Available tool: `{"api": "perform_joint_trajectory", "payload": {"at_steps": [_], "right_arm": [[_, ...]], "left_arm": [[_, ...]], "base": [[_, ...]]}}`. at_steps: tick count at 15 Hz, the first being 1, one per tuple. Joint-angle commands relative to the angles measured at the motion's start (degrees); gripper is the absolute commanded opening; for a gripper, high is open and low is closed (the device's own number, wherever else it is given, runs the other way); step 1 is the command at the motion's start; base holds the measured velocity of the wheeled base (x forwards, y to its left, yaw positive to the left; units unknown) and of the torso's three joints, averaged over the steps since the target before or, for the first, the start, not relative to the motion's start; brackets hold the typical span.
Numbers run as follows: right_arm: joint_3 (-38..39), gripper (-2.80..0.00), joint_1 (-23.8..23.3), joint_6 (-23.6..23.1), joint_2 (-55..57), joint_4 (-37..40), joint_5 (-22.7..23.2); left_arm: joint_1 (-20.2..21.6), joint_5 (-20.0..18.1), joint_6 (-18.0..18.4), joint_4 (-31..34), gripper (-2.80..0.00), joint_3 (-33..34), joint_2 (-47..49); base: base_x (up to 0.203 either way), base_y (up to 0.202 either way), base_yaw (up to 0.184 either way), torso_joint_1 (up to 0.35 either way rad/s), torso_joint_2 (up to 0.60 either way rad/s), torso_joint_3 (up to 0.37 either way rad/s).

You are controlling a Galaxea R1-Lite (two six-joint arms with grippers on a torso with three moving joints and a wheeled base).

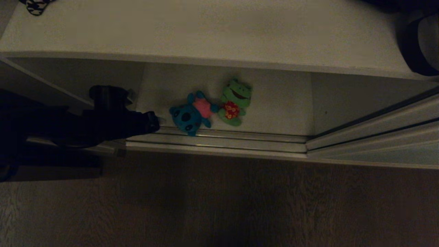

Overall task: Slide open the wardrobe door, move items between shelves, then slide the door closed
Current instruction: Place the blue doll on the higher shelf

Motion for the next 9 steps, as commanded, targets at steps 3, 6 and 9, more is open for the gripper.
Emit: {"api": "perform_joint_trajectory", "payload": {"at_steps": [3, 6, 9], "right_arm": [[0.0, -2.8, 0.0, 0.0, 0.0, 0.0, 0.0], [0.0, -2.8, 0.0, 0.0, 0.0, 0.0, 0.0], [0.0, -2.8, 0.0, 0.0, 0.0, 0.0, 0.0]], "left_arm": [[-0.1, -6.1, -1.6, -1.9, 0.0, -5.6, 7.1], [-0.1, -8.1, -1.9, -2.3, 0.0, -11.3, 10.3], [-0.1, -8.7, -1.9, -7.1, 0.0, -15.1, 13.7]], "base": [[0.0, 0.0, 0.0, 0.0, 0.0, 0.0], [0.0, 0.0, 0.0, 0.0, 0.0, 0.0], [0.0, 0.0, 0.0, 0.0, 0.0, 0.0]]}}
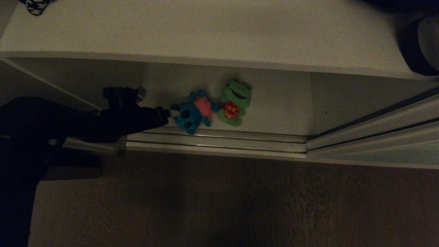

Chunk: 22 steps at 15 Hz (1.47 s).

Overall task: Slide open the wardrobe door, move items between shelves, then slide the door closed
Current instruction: Place the blue doll on the higher shelf

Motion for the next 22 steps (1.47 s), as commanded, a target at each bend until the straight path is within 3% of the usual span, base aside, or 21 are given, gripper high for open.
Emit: {"api": "perform_joint_trajectory", "payload": {"at_steps": [1, 5, 12, 22], "right_arm": [[0.0, -2.8, 0.0, 0.0, 0.0, 0.0, 0.0], [0.0, -2.8, 0.0, 0.0, 0.0, 0.0, 0.0], [0.0, -2.8, 0.0, 0.0, 0.0, 0.0, 0.0], [0.0, -2.8, 0.0, 0.0, -0.1, 0.0, 0.0]], "left_arm": [[-0.1, -0.9, -0.1, -2.9, 0.0, -2.8, 3.8], [-0.5, -2.3, -0.4, -3.2, 0.0, -6.7, 6.6], [0.7, -6.7, -7.2, -4.0, 0.0, -2.9, -0.9], [-1.3, -10.8, -7.8, -5.0, 0.0, -8.2, 6.8]], "base": [[0.0, 0.0, 0.0, 0.0, 0.0, 0.0], [0.0, 0.0, 0.0, 0.0, 0.0, 0.0], [0.0, 0.0, 0.0, 0.0, 0.0, 0.0], [0.0, 0.0, 0.0, 0.0, 0.0, 0.0]]}}
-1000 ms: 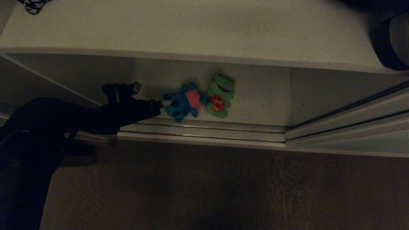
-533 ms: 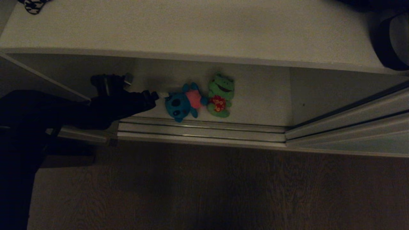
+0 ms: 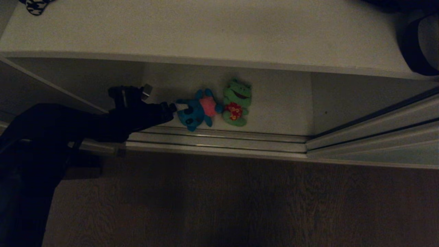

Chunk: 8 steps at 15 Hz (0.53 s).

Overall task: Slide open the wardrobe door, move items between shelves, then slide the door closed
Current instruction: Place the blue doll on the higher shelf

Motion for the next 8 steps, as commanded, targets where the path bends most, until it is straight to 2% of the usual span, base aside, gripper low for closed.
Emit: {"api": "perform_joint_trajectory", "payload": {"at_steps": [1, 3, 8], "right_arm": [[0.0, -2.8, 0.0, 0.0, 0.0, 0.0, 0.0], [0.0, -2.8, 0.0, 0.0, -0.1, 0.0, 0.0], [0.0, -2.8, 0.0, 0.0, 0.0, 0.0, 0.0]], "left_arm": [[-0.7, -0.5, -0.7, -0.1, 0.0, -1.3, 1.4], [-1.3, -1.0, -1.8, -0.2, 0.0, -1.8, 1.6], [-3.1, -0.9, -1.4, -0.7, 0.0, -3.5, 4.3]], "base": [[0.0, 0.0, 0.0, 0.0, 0.0, 0.0], [0.0, 0.0, 0.0, 0.0, 0.0, 0.0], [0.0, 0.0, 0.0, 0.0, 0.0, 0.0]]}}
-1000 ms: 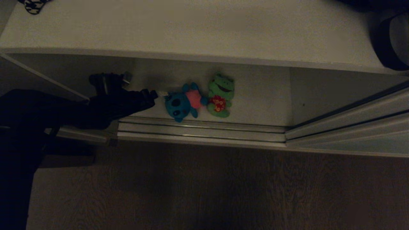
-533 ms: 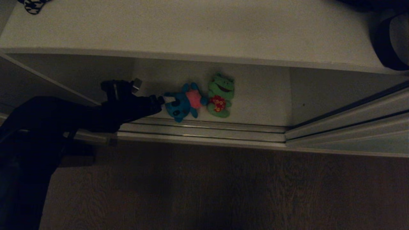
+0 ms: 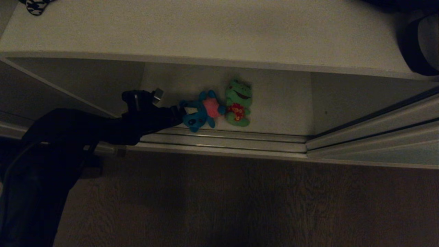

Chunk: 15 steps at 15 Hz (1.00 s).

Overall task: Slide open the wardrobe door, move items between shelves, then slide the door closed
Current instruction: Place the blue doll on the higher shelf

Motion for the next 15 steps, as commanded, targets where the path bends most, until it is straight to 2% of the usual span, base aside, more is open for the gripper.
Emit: {"api": "perform_joint_trajectory", "payload": {"at_steps": [1, 10, 15], "right_arm": [[0.0, -2.8, 0.0, -0.1, -0.1, 0.0, 0.0], [0.0, -2.8, 0.0, -0.1, -0.1, 0.0, 0.0], [0.0, -2.8, 0.0, -0.1, 0.0, 0.0, 0.0]], "left_arm": [[-0.2, -0.2, -0.3, 0.0, 0.0, -1.9, 1.5], [-1.0, -0.1, 0.0, -0.6, 0.0, -3.9, 4.8], [-1.0, 0.3, -0.5, -1.3, 0.0, -3.3, 2.7]], "base": [[0.0, 0.0, 0.0, 0.0, 0.0, 0.0], [0.0, 0.0, 0.0, 0.0, 0.0, 0.0], [0.0, 0.0, 0.0, 0.0, 0.0, 0.0]]}}
